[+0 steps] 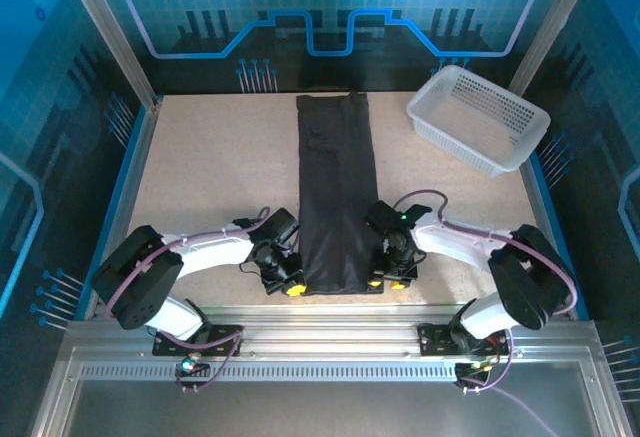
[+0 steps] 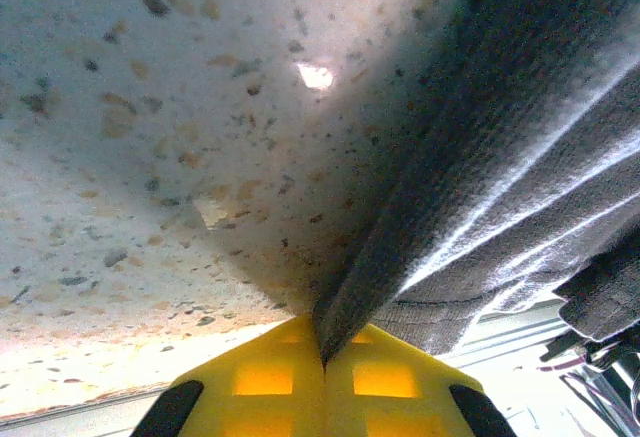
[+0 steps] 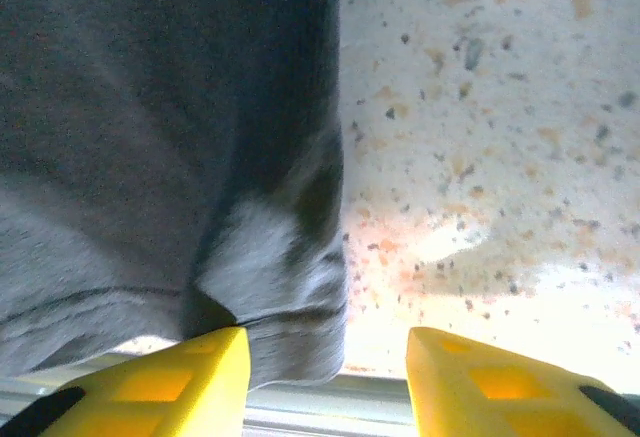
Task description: Fold and stack the t-shirts
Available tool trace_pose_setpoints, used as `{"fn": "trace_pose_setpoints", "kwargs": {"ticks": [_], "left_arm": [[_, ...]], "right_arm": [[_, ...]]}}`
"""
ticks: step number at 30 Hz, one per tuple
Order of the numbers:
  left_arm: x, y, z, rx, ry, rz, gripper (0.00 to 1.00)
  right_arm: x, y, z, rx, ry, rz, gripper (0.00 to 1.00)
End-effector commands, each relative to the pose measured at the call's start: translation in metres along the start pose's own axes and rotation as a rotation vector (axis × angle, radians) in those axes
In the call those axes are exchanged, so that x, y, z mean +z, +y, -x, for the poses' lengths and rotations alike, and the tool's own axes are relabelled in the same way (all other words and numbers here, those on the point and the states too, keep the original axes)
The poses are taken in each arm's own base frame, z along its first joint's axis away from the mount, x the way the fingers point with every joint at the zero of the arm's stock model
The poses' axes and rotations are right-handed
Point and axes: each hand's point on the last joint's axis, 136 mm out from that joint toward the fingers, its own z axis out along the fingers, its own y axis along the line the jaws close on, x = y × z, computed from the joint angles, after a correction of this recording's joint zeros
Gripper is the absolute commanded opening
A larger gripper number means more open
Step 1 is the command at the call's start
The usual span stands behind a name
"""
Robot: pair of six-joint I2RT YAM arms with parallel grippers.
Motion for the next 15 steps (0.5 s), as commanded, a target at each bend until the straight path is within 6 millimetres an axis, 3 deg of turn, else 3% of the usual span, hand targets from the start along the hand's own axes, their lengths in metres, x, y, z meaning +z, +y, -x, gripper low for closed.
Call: {"fn": "trace_pose_setpoints", "kwargs": {"ticks": [1,8,15], "left_arm": [[-0.002,0.003,-0.008,-0.005,0.051,0.018,0.00],[-0.001,0.003,-0.008,-0.003,0.053,0.018,0.00],[-0.002,0.004,-0.009,-0.001,0.054,0.017,0.00]], "right_arm": [[-0.007,-0.007,-0.012,0.003,0.007,-0.019,0.50],[0.009,-0.003,-0.010,0.010,0.037,-0.013,0.48],[0.026,0.007,-0.004,0.013,0.065,-0.020,0.33]]}}
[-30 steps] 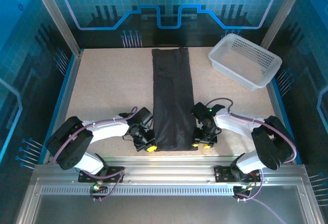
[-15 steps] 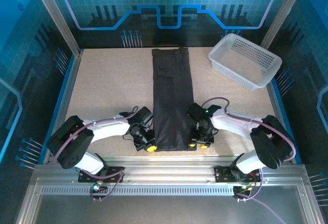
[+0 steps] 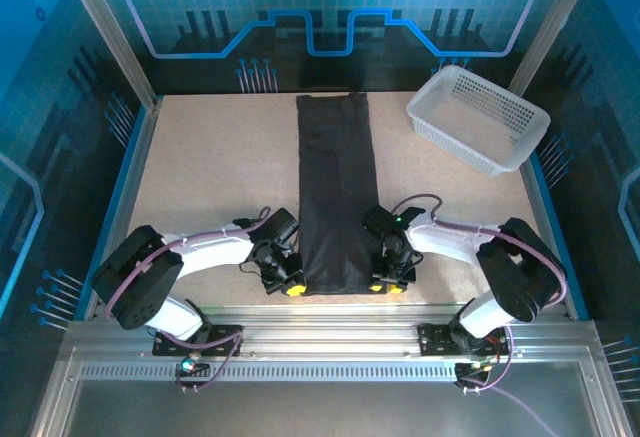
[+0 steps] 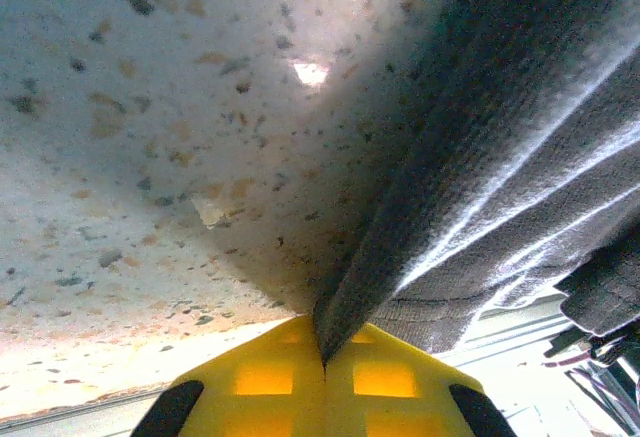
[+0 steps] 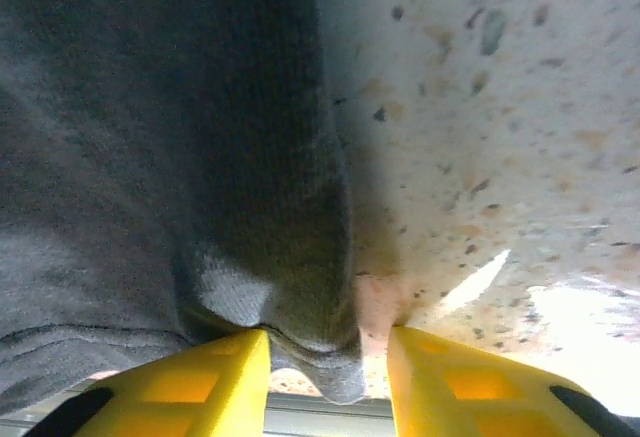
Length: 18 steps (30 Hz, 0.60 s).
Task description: Fold and stack the t-shirts
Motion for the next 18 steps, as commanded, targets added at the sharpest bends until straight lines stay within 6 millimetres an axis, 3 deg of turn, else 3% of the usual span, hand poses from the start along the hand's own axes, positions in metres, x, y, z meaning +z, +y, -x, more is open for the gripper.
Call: {"fn": "trace_pose_setpoints", "kwargs": {"ticks": [1,5,9,12,18], "left_arm": [[-0.002,0.004,-0.009,-0.010,0.053,0.018,0.00],[-0.003,-0.002,-0.011,0.009,0.063,-0.010,0.00],[-0.016,-0.016,-0.009,0.045,0.025,-0.054,0.00],[-0.040,-0.033,-0.004,0.040,-0.049,-0.119,0.00],[-0.098,-0.096,0.028,0.030,-0.175,-0.351,0.00]], "right_arm": [[0.004,0.011,0.002,-0.013,0.000,0.013,0.30],[-0.004,0.013,0.007,-0.012,-0.033,0.004,0.13],[-0.020,0.014,0.011,-0.008,-0.074,0.015,0.00],[-0.043,0.012,0.013,0.007,-0.121,0.036,0.00],[-0.103,0.026,0.044,0.022,-0.210,0.153,0.00]]}}
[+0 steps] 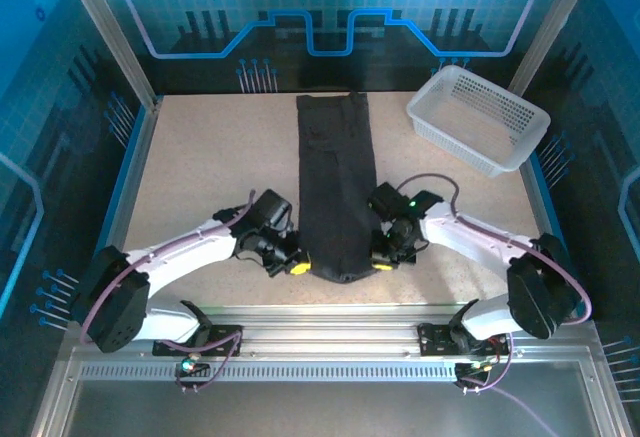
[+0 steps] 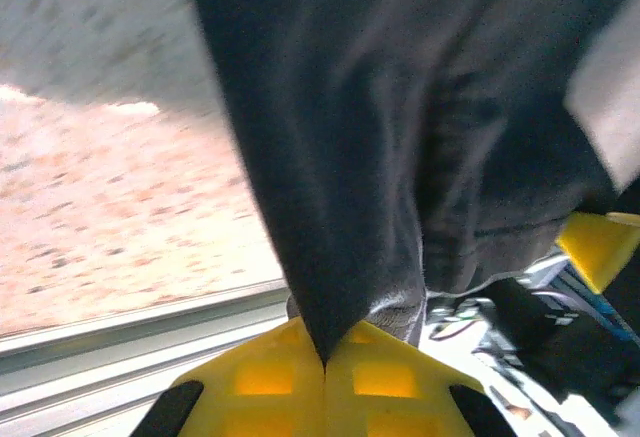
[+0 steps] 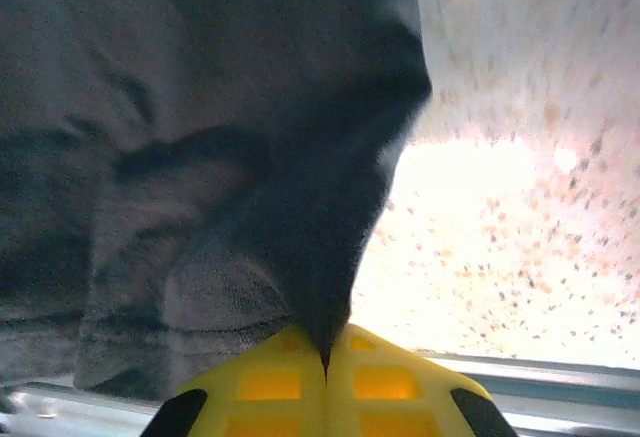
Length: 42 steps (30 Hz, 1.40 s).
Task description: Fold and stack the t-shirts
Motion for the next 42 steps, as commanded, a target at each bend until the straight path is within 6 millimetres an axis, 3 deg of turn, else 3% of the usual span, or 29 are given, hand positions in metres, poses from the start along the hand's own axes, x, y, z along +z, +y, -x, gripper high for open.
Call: {"fn": "trace_pose_setpoints", "kwargs": {"ticks": [1,7,10,18,24,27,28,31,33,37,39,42], "left_arm": [[-0.025,-0.049,0.028,-0.001,-0.076,-0.129,0.00],[-0.057,-0.096,0.102,-0.014,-0.193,-0.232,0.00],[-0.070,-0.112,0.138,-0.005,-0.247,-0.255,0.00],[-0.058,-0.117,0.221,-0.044,-0.289,-0.263,0.00],[-0.041,-0.112,0.263,-0.065,-0.293,-0.249,0.00],[-0.033,-0.113,0.280,-0.054,-0.293,-0.246,0.00],[-0.032,-0.116,0.285,-0.044,-0.292,-0.259,0.04],[-0.029,-0.115,0.294,-0.036,-0.295,-0.261,0.42],[-0.034,-0.107,0.292,-0.041,-0.321,-0.233,0.53],[-0.051,-0.088,0.263,-0.060,-0.372,-0.199,0.56],[-0.054,-0.075,0.238,-0.099,-0.376,-0.185,0.53],[-0.037,-0.046,0.201,-0.209,-0.319,-0.183,0.48]], "right_arm": [[-0.028,0.007,0.026,0.005,-0.043,0.030,0.00],[-0.063,0.039,0.108,0.022,-0.130,0.112,0.00],[-0.067,0.049,0.145,0.034,-0.147,0.119,0.00],[-0.050,0.069,0.229,0.081,-0.164,0.149,0.00],[-0.022,0.063,0.263,0.120,-0.133,0.121,0.00],[-0.013,0.060,0.277,0.126,-0.133,0.125,0.09],[-0.013,0.064,0.284,0.105,-0.149,0.152,0.17],[-0.019,0.069,0.295,0.057,-0.182,0.189,0.42],[-0.034,0.067,0.298,0.035,-0.218,0.187,0.51],[-0.061,0.056,0.278,0.024,-0.273,0.162,0.53],[-0.058,0.046,0.255,0.047,-0.255,0.156,0.51],[-0.033,0.027,0.213,0.106,-0.194,0.157,0.51]]}}
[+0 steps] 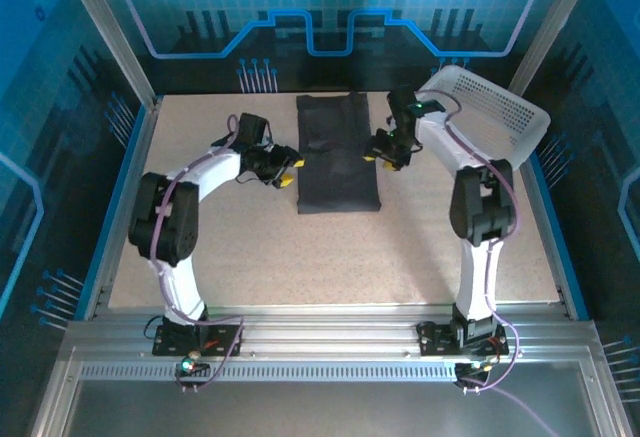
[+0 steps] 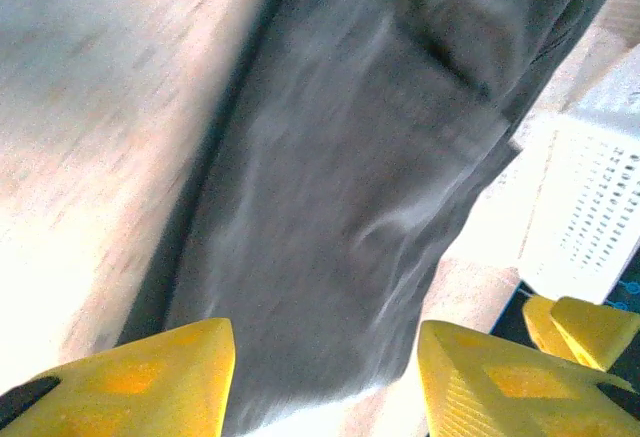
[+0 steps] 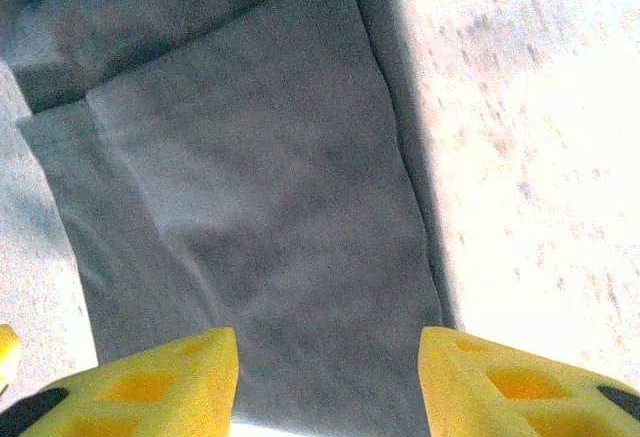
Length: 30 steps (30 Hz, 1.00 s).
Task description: Fold and stack the t-shirts
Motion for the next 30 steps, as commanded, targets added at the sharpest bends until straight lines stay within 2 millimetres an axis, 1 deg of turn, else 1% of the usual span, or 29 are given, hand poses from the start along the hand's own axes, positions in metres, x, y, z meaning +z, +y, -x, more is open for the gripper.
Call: {"fn": "trace_pose_setpoints", "kwargs": {"ticks": [1,3,4,5,7,10,12,13,15,18,20,21,23,26,28,30], "left_arm": [[-0.006,0.024,-0.033,-0.113,0.014,-0.004,0.48],[0.002,0.038,-0.047,-0.200,0.026,-0.014,0.49],[0.006,0.042,-0.051,-0.231,0.028,-0.023,0.51],[0.011,0.045,-0.053,-0.249,0.028,-0.023,0.53],[0.021,0.047,-0.052,-0.293,0.028,-0.038,0.55],[0.035,0.047,-0.046,-0.343,0.022,-0.063,0.56],[0.042,0.046,-0.044,-0.348,0.025,-0.057,0.53],[0.046,0.046,-0.043,-0.348,0.031,-0.056,0.51],[0.053,0.044,-0.042,-0.350,0.041,-0.065,0.42],[0.064,0.046,-0.043,-0.363,0.056,-0.062,0.24],[0.067,0.049,-0.040,-0.366,0.049,-0.059,0.17],[0.068,0.047,-0.038,-0.366,0.045,-0.064,0.10],[0.066,0.043,-0.037,-0.347,0.042,-0.059,0.00],[0.054,0.045,-0.041,-0.301,0.037,-0.010,0.00],[0.046,0.049,-0.049,-0.278,0.051,0.016,0.00],[0.038,0.057,-0.061,-0.253,0.078,0.045,0.00]], "right_arm": [[-0.002,-0.018,-0.043,0.062,0.026,0.022,0.51],[0.005,-0.026,-0.061,0.095,0.049,0.044,0.52],[0.011,-0.030,-0.071,0.117,0.068,0.062,0.52],[0.017,-0.031,-0.078,0.137,0.085,0.081,0.53],[0.027,-0.030,-0.084,0.170,0.115,0.115,0.54],[0.044,-0.031,-0.087,0.215,0.173,0.122,0.55],[0.054,-0.033,-0.087,0.229,0.198,0.102,0.53],[0.057,-0.034,-0.087,0.238,0.201,0.098,0.53],[0.063,-0.030,-0.083,0.251,0.203,0.118,0.51],[0.070,-0.030,-0.078,0.259,0.213,0.089,0.43],[0.075,-0.030,-0.074,0.263,0.209,0.081,0.38],[0.077,-0.029,-0.071,0.267,0.208,0.082,0.29],[0.077,-0.027,-0.067,0.262,0.202,0.078,0.13],[0.069,-0.028,-0.065,0.245,0.177,0.051,0.01],[0.062,-0.033,-0.071,0.249,0.172,0.029,0.00],[0.055,-0.041,-0.086,0.261,0.183,0.015,0.00]]}}
